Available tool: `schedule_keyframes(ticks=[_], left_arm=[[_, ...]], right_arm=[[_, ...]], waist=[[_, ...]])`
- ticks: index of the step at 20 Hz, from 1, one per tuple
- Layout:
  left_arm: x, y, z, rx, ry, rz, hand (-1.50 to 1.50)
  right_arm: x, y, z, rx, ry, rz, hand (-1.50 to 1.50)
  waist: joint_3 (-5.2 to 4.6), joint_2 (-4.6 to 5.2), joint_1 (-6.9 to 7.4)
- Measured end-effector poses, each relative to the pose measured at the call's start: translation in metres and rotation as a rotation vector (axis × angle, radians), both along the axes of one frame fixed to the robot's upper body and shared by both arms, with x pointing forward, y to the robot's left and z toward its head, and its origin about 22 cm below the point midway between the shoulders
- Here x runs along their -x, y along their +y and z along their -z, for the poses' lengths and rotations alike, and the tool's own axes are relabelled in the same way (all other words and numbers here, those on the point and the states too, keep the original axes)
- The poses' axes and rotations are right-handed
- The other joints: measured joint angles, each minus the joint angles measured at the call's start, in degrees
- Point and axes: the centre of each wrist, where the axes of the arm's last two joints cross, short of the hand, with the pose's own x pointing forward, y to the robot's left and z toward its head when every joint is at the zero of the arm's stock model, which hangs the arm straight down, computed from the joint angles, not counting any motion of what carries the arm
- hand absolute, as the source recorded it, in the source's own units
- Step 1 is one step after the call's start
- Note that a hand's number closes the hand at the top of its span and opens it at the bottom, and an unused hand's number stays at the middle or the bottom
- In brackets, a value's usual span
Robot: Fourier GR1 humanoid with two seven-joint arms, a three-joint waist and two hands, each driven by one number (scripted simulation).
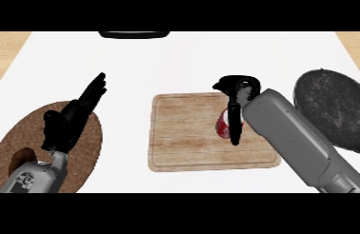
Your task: Pick the can from the cutting board and place it in the pan
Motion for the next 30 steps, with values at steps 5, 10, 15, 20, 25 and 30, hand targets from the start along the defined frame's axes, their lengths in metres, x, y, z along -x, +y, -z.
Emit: schedule_keyframes(ticks=[5, 10, 15, 20, 25, 30], left_arm=[[-0.003, 0.001, -0.003, 0.000, 0.001, 0.000, 0.00], [0.002, 0.005, -0.002, 0.000, 0.001, 0.001, 0.00], [0.003, 0.001, -0.006, 0.001, -0.003, 0.005, 0.00], [0.004, 0.001, 0.000, -0.002, 0.001, 0.004, 0.00], [0.003, 0.013, -0.005, -0.006, 0.000, 0.003, 0.00], [0.011, 0.012, 0.001, 0.001, 0.014, -0.016, 0.00]], right_arm=[[0.006, 0.003, 0.012, 0.020, -0.003, 0.008, -1.50], [0.011, 0.000, 0.026, 0.025, 0.015, 0.000, 1.50], [0.013, -0.002, 0.036, 0.025, 0.052, -0.068, 1.50], [0.018, 0.000, 0.036, 0.016, 0.046, -0.094, 1.50], [0.023, -0.002, 0.031, -0.009, 0.020, -0.098, 1.50], [0.055, -0.002, 0.023, -0.037, -0.115, -0.129, 1.50]], waist=[[0.00, 0.03, 0.12], [-0.05, -0.04, 0.32], [-0.21, -0.32, 0.48], [-0.27, -0.42, 0.35], [-0.14, -0.22, 0.27], [0.01, -0.48, -0.85]])
